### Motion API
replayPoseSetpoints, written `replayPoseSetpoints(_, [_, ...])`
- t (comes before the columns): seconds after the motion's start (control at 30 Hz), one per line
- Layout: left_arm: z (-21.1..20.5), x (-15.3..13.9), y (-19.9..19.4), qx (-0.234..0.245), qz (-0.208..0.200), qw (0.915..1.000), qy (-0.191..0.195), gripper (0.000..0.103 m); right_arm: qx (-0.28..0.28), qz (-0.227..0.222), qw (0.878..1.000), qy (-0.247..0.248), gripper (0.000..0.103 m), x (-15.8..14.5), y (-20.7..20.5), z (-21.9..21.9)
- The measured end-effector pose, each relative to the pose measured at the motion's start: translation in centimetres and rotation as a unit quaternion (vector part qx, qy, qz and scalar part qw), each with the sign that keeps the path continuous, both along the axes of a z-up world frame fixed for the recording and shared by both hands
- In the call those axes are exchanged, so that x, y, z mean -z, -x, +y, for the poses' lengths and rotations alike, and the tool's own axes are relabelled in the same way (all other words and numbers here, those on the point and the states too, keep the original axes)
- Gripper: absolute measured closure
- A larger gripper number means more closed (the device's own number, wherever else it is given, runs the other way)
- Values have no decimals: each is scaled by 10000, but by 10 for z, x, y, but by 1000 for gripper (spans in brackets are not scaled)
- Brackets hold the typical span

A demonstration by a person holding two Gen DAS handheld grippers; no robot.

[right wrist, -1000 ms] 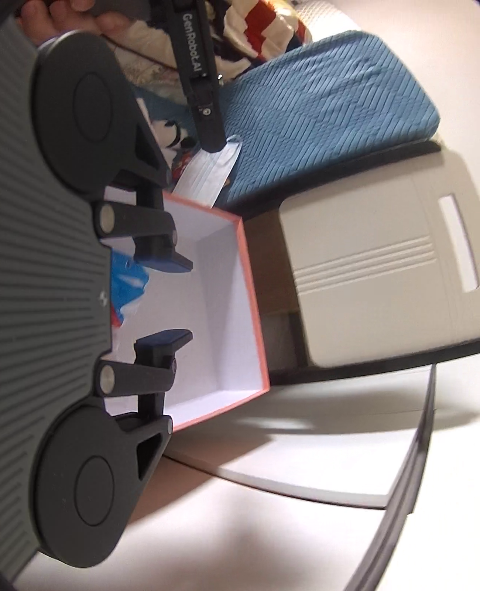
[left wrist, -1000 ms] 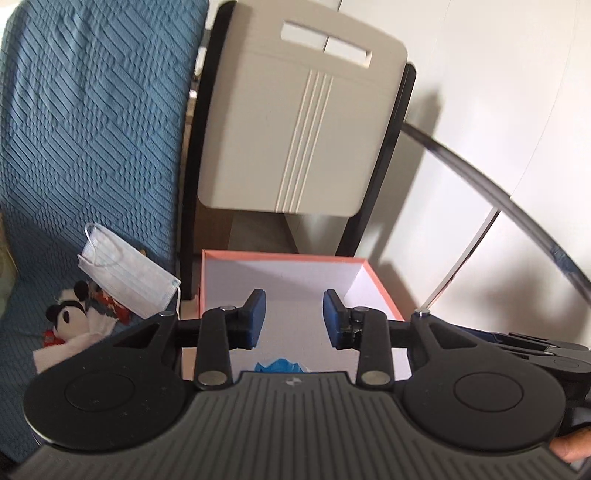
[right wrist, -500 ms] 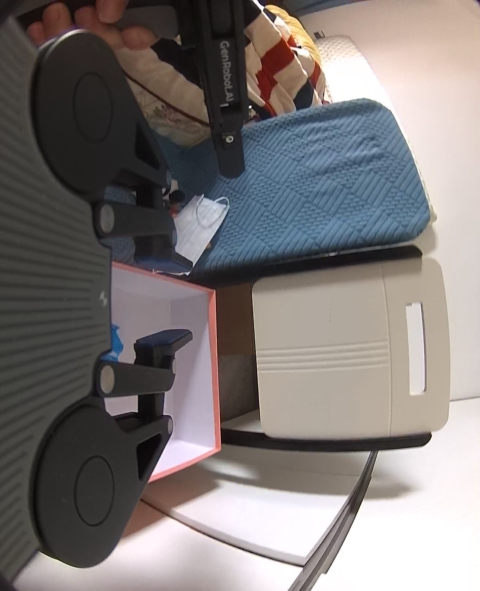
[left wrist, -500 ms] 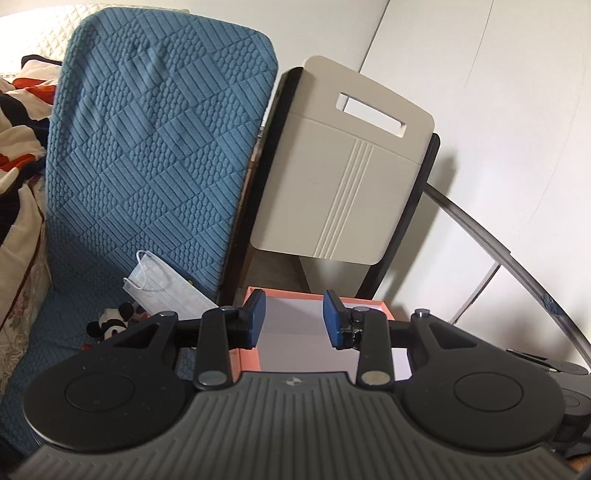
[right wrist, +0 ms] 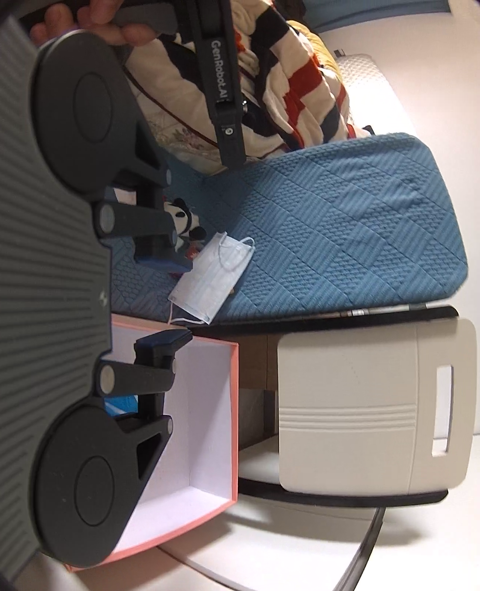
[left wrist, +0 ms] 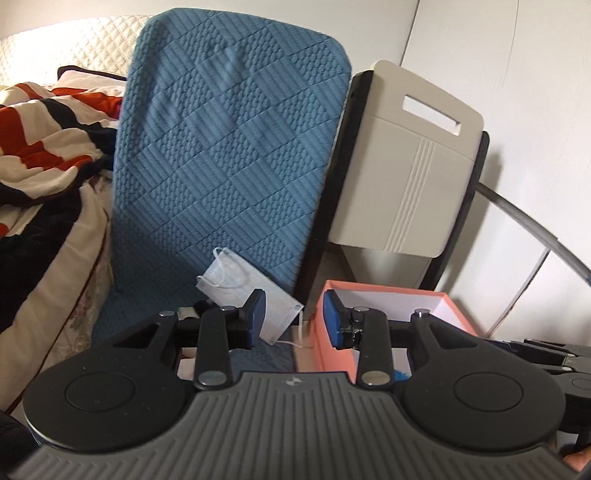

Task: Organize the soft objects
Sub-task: 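Move both open tools back over the seat cushion, then lower the left tool onto the panda plush and close on it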

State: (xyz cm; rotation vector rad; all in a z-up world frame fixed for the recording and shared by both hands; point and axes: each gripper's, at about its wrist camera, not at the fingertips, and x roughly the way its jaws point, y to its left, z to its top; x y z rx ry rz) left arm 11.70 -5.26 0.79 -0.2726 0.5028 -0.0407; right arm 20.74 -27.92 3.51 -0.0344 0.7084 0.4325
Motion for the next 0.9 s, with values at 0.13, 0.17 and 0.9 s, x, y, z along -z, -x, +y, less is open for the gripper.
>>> replayPoseSetpoints(0.13, [15, 13, 5, -92, 107, 9999, -11, 64, -105, 71, 9998, 122, 66, 15, 5, 18])
replayPoseSetpoints(0.17, [19, 16, 7, -110, 117, 9999, -1, 64, -125, 91, 9998, 117, 66, 17, 7, 21])
replayPoseSetpoints(0.9, [65, 79, 21, -13, 319, 9991, 267, 64, 43, 590, 9971, 480, 66, 77, 44, 69])
